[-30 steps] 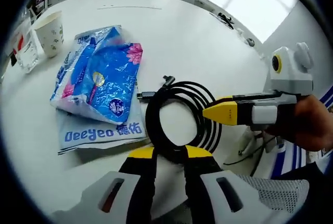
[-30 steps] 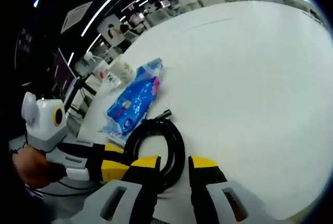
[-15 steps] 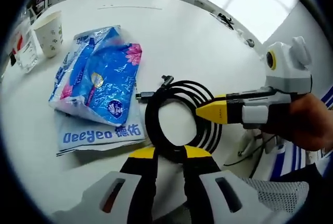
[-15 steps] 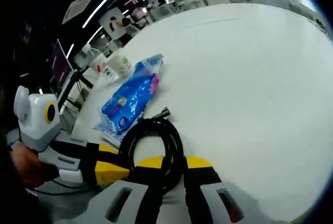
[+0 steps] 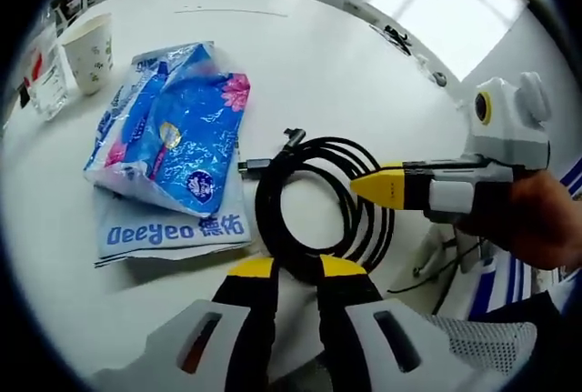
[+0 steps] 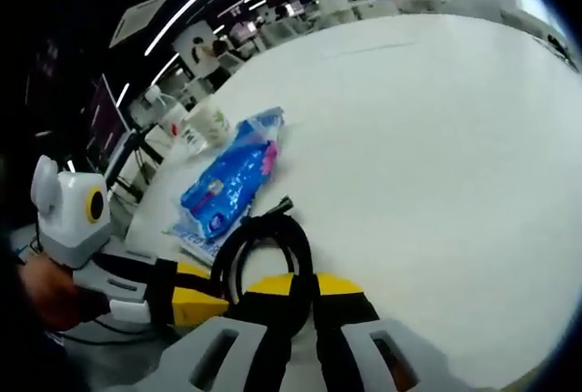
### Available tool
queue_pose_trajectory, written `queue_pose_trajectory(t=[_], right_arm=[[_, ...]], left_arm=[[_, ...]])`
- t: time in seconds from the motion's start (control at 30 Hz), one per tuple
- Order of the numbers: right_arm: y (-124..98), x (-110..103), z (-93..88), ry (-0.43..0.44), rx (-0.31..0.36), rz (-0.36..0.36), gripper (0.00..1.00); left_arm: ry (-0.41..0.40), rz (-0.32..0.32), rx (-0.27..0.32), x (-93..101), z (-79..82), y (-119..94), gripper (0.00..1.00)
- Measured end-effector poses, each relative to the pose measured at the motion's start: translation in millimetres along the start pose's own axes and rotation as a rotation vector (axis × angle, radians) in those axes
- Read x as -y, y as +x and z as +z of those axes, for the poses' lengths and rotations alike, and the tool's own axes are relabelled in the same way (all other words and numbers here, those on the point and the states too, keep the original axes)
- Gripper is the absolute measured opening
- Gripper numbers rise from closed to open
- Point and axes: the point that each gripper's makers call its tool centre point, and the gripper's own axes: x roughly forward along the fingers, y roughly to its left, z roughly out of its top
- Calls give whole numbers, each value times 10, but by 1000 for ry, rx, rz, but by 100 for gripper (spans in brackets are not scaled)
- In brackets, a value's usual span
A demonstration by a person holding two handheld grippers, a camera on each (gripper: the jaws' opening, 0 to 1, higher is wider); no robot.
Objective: Arrange the tabletop items into an orderly group along one side of the table until the central work area is clear of visible clutter.
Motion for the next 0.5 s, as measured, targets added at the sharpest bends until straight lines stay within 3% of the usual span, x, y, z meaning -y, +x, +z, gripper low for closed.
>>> queue_pose_trajectory(t=[0.27, 0.5], right_arm=[[-25, 110, 32, 79, 37, -1, 0], [-104, 118, 7, 93, 53, -6, 0]], left_arm=[[-43, -12, 9, 29, -4, 16, 9], [-19, -13, 9, 78, 9, 41, 9]])
